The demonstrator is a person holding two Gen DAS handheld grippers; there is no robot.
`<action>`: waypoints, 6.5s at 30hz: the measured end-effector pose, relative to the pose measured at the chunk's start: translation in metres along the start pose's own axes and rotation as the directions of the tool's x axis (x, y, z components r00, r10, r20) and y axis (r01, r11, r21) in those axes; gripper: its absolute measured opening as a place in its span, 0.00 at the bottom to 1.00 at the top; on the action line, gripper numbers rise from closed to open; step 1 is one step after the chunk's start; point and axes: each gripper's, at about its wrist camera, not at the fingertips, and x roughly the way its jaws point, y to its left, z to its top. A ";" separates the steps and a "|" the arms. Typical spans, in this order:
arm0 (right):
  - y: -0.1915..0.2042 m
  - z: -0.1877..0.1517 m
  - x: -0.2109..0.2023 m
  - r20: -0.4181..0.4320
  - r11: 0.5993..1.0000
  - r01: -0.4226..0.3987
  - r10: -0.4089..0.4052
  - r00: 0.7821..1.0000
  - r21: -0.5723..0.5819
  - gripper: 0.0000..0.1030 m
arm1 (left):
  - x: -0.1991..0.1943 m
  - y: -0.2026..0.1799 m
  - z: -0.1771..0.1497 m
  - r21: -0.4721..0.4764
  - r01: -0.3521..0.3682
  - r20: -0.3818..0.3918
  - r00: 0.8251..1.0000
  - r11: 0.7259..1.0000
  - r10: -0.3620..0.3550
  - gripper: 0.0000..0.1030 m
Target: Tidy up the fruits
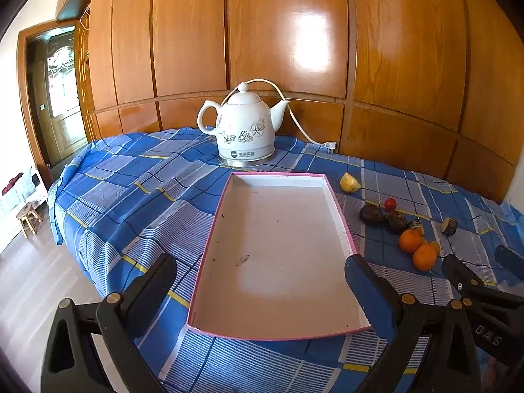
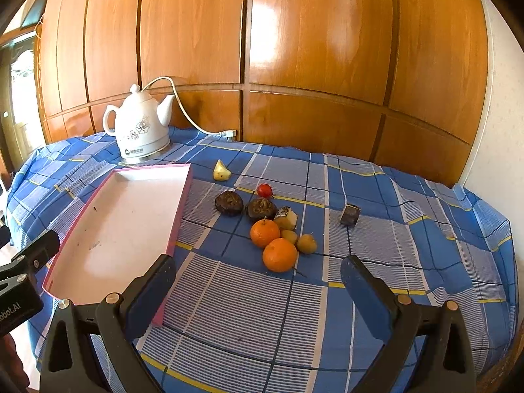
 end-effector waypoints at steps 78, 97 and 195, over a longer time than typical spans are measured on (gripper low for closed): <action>-0.218 0.042 0.084 -0.194 0.931 -0.033 0.110 0.975 0.363 0.77 | 0.081 -0.154 0.004 0.125 0.484 -0.397 0.824 0.866 -0.403 0.73; -0.215 0.042 0.092 -0.223 0.928 -0.056 0.147 0.964 0.369 0.60 | 0.133 -0.212 -0.012 0.110 0.507 -0.463 0.787 0.855 -0.407 0.40; -0.044 0.057 0.139 -0.353 0.901 -0.428 0.426 0.833 0.076 0.28 | 0.057 0.012 0.004 -0.024 0.050 -0.176 0.983 0.998 -0.054 0.98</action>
